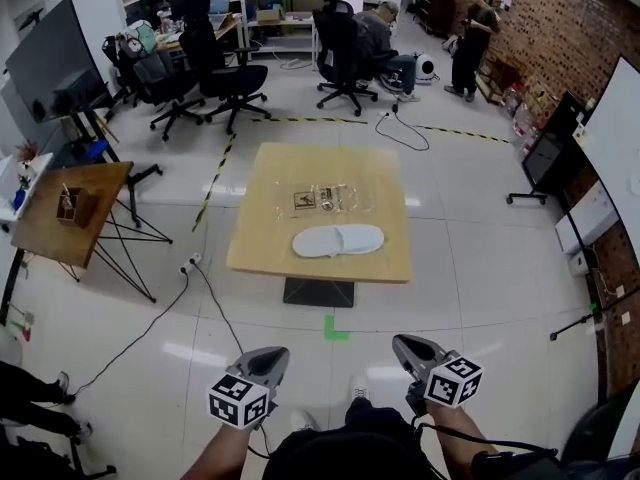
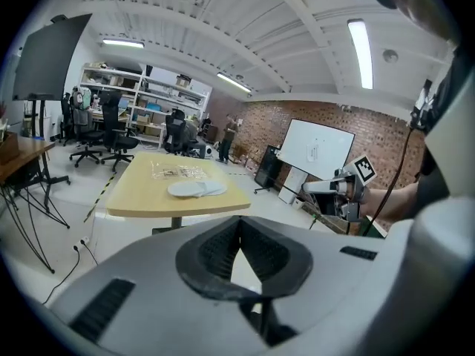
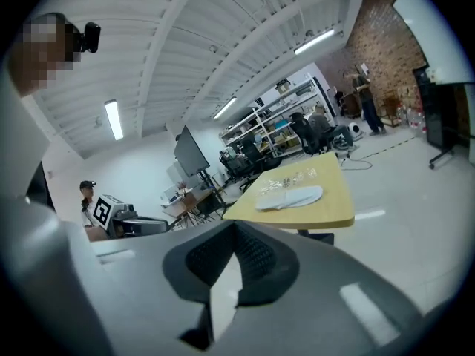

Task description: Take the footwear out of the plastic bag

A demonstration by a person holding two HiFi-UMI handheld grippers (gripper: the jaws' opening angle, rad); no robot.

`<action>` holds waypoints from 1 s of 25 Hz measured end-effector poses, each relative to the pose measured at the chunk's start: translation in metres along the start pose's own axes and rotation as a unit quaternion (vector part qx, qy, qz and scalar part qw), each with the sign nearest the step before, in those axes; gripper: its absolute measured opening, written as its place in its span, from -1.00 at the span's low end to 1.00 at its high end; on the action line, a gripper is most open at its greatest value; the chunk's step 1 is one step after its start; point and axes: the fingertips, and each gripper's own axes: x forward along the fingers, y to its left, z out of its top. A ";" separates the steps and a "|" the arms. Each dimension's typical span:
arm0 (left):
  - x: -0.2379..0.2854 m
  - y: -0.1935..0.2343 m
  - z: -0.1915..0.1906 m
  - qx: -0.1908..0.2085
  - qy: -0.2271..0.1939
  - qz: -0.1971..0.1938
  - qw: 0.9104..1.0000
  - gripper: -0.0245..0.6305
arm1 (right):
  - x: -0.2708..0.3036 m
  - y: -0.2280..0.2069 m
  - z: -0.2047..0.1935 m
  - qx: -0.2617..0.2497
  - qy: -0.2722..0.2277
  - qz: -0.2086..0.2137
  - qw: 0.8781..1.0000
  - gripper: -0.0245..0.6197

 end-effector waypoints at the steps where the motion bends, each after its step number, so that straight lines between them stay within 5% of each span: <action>1: -0.004 0.001 -0.006 -0.002 0.002 -0.006 1.000 -0.90 | -0.004 0.008 -0.003 -0.007 -0.005 -0.009 1.000 -0.92; 8: -0.016 -0.022 -0.014 -0.003 0.004 -0.043 0.999 -0.90 | -0.030 0.048 -0.028 -0.014 0.003 -0.026 1.000 -0.92; 12: -0.021 -0.027 -0.011 0.006 -0.007 -0.029 1.000 -0.90 | -0.036 0.047 -0.028 -0.018 0.011 -0.021 1.000 -0.92; 21: 0.011 -0.053 -0.016 -0.088 -0.038 -0.015 0.995 -0.90 | -0.060 0.026 -0.016 -0.031 0.026 0.012 0.999 -0.92; 25: 0.016 -0.075 -0.026 -0.081 -0.024 -0.020 0.996 -0.90 | -0.071 0.016 -0.022 -0.041 0.033 0.013 0.999 -0.92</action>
